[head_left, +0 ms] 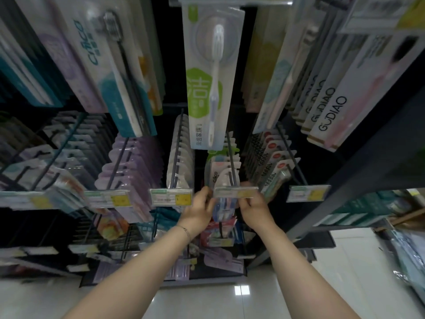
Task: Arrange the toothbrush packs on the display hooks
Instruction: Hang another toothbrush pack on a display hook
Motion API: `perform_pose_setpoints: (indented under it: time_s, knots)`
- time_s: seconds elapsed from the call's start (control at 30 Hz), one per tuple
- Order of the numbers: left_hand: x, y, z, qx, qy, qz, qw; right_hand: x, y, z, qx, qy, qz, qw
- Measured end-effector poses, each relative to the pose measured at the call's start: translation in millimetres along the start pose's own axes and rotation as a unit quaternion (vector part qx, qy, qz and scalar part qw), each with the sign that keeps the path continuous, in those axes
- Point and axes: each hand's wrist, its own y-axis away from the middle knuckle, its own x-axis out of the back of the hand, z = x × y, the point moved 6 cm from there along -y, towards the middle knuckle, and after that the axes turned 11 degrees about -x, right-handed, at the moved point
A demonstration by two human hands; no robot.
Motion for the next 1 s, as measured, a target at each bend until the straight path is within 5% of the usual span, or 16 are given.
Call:
perform_pose_setpoints:
  time_s: [0.73,1.0]
  knots:
    - [9.7,55.7,31.9,-0.121,-0.023,-0.049,0.991,-4.1,69.2,-2.4,0.008,-0.003,0.079,0.997]
    - [23.5,80.8,1.2,-0.042,0.005,-0.036,0.998,-44.5,77.9,-5.7,0.006,0.023,0.024,0.999]
